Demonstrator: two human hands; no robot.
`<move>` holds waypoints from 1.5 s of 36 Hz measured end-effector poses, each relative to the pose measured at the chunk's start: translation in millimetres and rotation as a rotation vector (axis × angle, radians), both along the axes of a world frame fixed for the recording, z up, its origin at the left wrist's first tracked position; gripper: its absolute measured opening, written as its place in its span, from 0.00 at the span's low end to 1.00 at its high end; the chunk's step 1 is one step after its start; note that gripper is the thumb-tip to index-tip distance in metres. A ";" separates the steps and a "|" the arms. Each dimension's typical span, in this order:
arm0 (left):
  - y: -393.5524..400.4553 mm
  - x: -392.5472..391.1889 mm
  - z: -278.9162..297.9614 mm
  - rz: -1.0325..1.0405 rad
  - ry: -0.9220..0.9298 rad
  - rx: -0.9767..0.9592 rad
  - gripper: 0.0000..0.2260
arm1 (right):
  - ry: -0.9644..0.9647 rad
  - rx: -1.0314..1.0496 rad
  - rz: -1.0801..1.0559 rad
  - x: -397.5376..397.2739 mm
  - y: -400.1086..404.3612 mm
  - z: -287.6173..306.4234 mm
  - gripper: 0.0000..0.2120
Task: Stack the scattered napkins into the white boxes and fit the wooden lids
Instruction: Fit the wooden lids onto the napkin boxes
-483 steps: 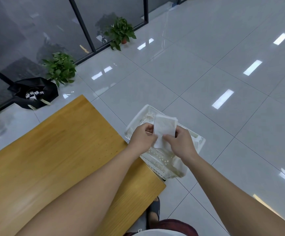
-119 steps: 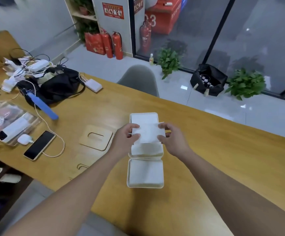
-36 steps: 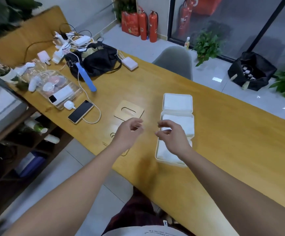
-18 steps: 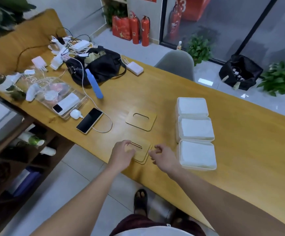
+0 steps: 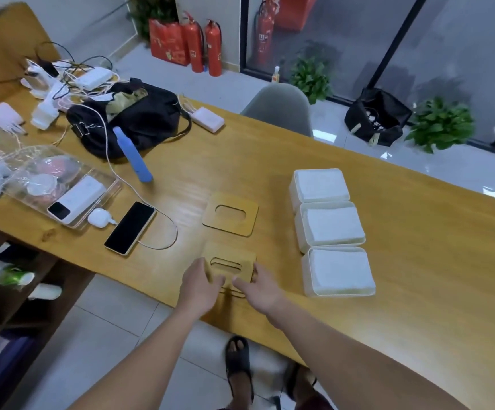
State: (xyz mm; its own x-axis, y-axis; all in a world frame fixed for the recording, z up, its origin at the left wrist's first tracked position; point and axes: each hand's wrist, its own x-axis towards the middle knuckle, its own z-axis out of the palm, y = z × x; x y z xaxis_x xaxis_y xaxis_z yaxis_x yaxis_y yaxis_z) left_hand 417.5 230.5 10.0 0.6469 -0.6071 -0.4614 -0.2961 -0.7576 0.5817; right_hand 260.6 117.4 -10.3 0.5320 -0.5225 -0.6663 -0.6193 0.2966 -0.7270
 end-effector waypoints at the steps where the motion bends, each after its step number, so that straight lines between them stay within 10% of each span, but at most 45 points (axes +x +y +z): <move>1: -0.3 -0.6 1.7 -0.006 0.005 -0.001 0.13 | -0.004 0.017 -0.030 0.7 0.9 8.6 0.54; 16: -17.1 -15.3 41.2 0.116 0.069 -0.074 0.34 | -0.186 -0.093 -0.218 -11.7 -14.8 75.6 0.41; 23: -46.6 -47.2 65.6 0.164 0.158 -0.231 0.15 | -0.103 -0.315 -0.259 -65.8 -37.4 117.9 0.17; 54: -197.2 -218.8 56.5 0.143 0.267 -0.188 0.11 | -0.097 -0.172 -0.570 -261.7 -182.9 99.6 0.20</move>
State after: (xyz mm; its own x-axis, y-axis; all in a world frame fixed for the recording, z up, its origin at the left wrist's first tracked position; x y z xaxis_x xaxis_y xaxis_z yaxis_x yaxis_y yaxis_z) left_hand 198.8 33.3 66.5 0.6035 -0.6094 -0.5142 -0.0135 -0.6525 0.7576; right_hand -1.1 -65.5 89.3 0.1906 -0.8394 -0.5090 -0.3256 0.4350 -0.8395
